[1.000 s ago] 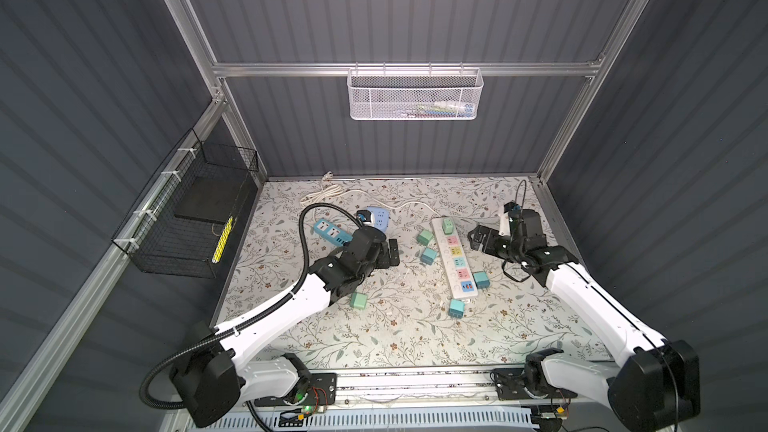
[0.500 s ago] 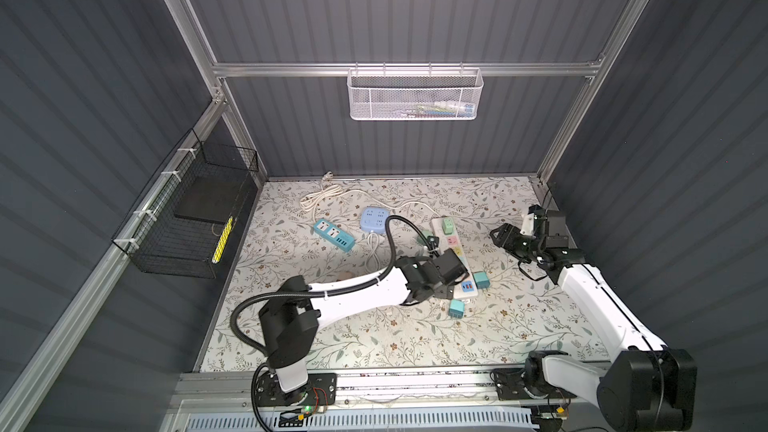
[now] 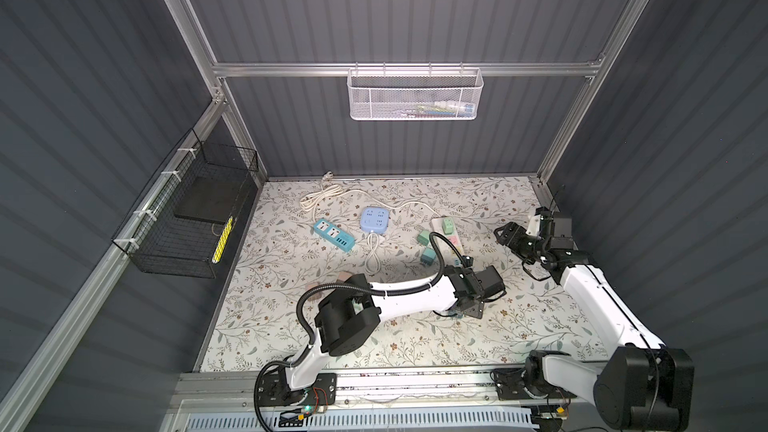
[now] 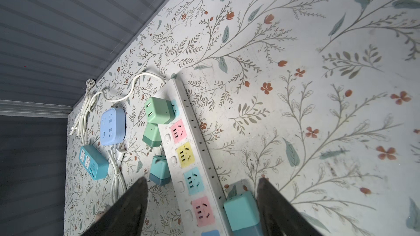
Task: Insert the plug
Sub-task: 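Grasp the teal adapter with the left gripper while the right arm withdraws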
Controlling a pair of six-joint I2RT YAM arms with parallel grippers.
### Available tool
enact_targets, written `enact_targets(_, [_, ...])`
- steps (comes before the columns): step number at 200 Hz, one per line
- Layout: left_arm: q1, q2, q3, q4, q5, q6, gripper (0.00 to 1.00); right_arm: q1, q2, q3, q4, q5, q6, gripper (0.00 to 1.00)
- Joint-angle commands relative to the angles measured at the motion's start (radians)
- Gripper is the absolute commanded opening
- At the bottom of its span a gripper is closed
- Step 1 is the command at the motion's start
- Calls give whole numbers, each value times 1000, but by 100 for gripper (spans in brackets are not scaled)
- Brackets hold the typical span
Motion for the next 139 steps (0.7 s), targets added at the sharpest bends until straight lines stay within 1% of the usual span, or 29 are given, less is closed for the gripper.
enact_targets(1, [3,33,27,-57,42,-26,80,-8,-1,-19,25,-11,14,75])
enact_targets(30, [0,72,30,-70,73,-18,75,-8,13,-24,36,-26,17,67])
enact_targets(45, [-1,103,63,-86,82,10,73,-8,13,-23,39,-34,17,65])
enact_targets(68, [-1,150,117,-145,43,44,71,-9,13,-28,45,-46,22,63])
enact_targets(88, [1,159,125,-158,9,52,69,-9,8,-33,51,-51,22,62])
enact_targets(102, [1,147,111,-143,-7,60,65,-8,8,-32,49,-50,21,62])
enact_targets(113, [4,142,103,-134,-9,68,61,-10,5,-32,49,-50,20,61])
enact_targets(139, [5,133,97,-169,-32,80,54,-10,-3,-28,39,-51,14,61])
